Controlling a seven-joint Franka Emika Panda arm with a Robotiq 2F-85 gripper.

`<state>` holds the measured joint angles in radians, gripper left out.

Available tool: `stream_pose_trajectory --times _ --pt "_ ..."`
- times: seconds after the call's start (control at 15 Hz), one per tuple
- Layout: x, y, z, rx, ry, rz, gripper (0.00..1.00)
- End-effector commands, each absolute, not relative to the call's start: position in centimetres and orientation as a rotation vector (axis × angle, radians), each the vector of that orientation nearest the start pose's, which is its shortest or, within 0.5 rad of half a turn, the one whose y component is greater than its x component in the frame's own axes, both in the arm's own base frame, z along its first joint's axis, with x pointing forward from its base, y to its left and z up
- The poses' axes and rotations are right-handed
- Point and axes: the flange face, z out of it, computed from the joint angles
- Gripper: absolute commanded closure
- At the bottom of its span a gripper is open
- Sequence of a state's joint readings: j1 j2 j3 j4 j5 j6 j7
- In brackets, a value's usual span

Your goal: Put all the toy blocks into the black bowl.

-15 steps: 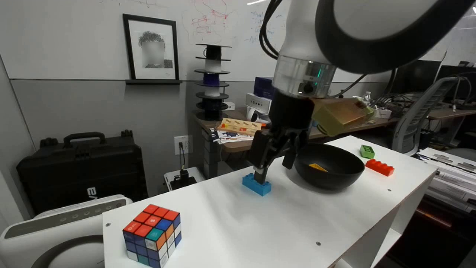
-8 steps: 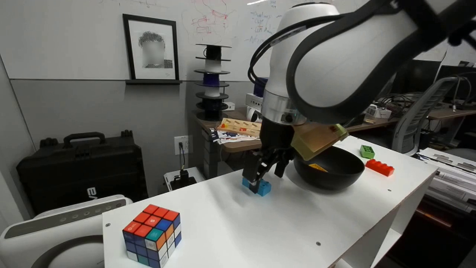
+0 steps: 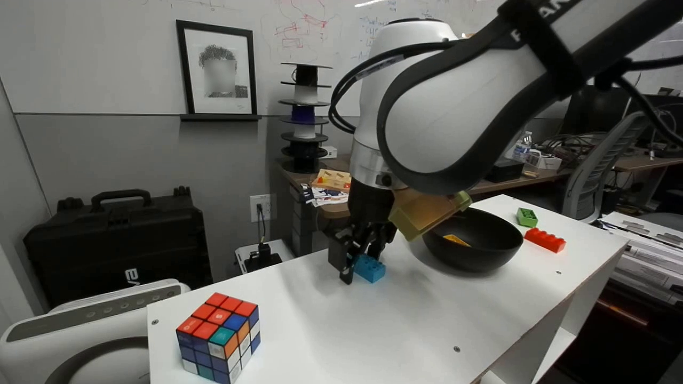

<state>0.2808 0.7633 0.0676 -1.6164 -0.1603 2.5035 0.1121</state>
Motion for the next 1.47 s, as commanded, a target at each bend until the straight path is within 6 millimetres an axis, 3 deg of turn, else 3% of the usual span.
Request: stream_pose_trajectory --times 0.0,0.13,0.2,0.27,0.4,0.53,0.73,1.0,1.2,1.4 --pt "65.5 24.1 20.0 -3.099 -0.552 -0.207 0.65" --pt "64.4 24.6 20.6 -3.071 -0.559 -0.201 0.8" --pt "63.5 24.9 20.9 -3.034 -0.568 -0.165 0.82" --pt "62.7 25.0 21.2 -3.012 -0.568 -0.152 0.77" --pt "61.1 24.6 22.5 -2.982 -0.536 -0.144 0.76" --pt "59.5 22.9 25.2 -2.972 -0.458 -0.209 0.77" --pt "58.5 18.7 29.1 -2.965 -0.274 -0.418 0.77" --pt "56.9 10.1 32.5 -2.953 -0.008 -0.559 0.77" --pt "56.5 4.7 32.2 -2.966 0.174 -0.567 0.77" --pt "56.5 1.2 31.0 -3.011 0.256 -0.6 0.77"
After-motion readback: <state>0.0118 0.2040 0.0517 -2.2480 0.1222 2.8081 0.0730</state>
